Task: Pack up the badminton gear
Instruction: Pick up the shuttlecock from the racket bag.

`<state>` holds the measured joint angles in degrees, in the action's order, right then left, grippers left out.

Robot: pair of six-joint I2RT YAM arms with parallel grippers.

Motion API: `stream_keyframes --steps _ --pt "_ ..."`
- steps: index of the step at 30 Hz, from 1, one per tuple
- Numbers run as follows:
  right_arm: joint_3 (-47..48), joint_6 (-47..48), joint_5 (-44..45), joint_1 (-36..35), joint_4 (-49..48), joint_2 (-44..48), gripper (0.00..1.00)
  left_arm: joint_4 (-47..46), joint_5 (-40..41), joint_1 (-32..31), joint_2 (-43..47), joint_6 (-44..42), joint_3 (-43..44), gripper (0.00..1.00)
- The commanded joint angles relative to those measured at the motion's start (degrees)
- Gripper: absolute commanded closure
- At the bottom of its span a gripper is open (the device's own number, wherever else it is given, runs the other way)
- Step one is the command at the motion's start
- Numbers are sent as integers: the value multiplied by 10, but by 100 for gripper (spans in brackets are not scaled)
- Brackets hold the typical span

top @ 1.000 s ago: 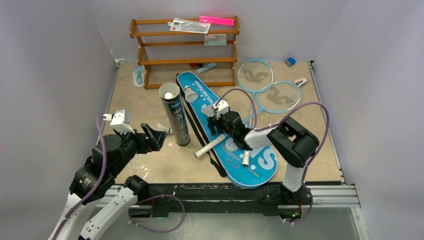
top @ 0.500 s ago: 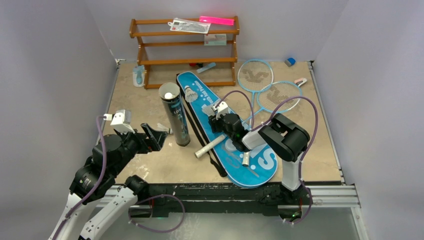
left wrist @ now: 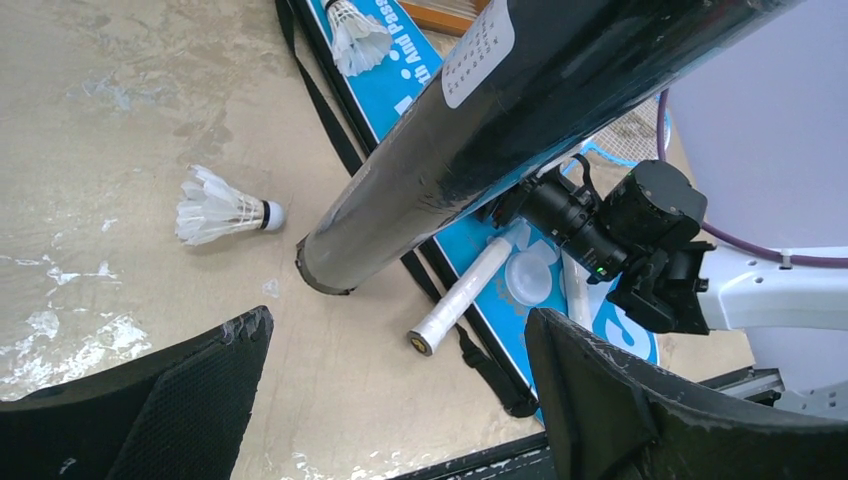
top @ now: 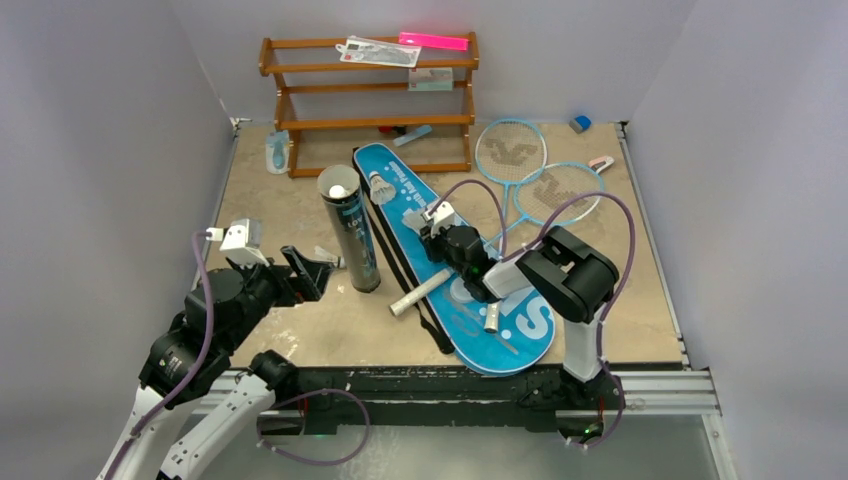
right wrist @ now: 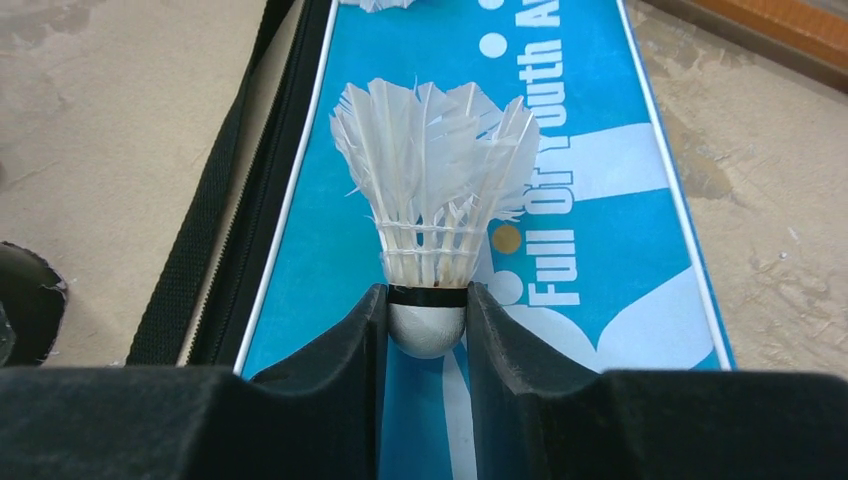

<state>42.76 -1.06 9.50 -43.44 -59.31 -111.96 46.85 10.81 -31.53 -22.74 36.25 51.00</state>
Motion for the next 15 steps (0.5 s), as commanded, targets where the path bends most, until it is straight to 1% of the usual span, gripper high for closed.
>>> stream_keyframes --steps 1,3,5,6,8,10,13,15 --pt "-12 -4 3 -2 -9 73 71 -29 6 -1 -2 -25 3 6" --pt "-16 -31 -4 -2 34 120 72 -57 -2 -1 0 -43 -13 5" --pt "-13 -65 -5 -2 98 168 71 -86 -15 -1 -3 -78 -28 5" --pt "-4 -84 2 -2 150 197 72 -97 -23 -1 -7 -107 -30 5" --pt "22 -113 13 -1 251 231 77 -114 -27 -1 -12 -155 -32 5" --pt "46 -141 14 -1 347 261 78 -132 -19 -1 -13 -186 -35 4" --pt "50 -145 -1 -1 417 308 78 -147 -36 -1 -11 -234 -43 2" --pt "46 -140 -14 -1 441 345 78 -152 -86 -1 -8 -277 -56 1"
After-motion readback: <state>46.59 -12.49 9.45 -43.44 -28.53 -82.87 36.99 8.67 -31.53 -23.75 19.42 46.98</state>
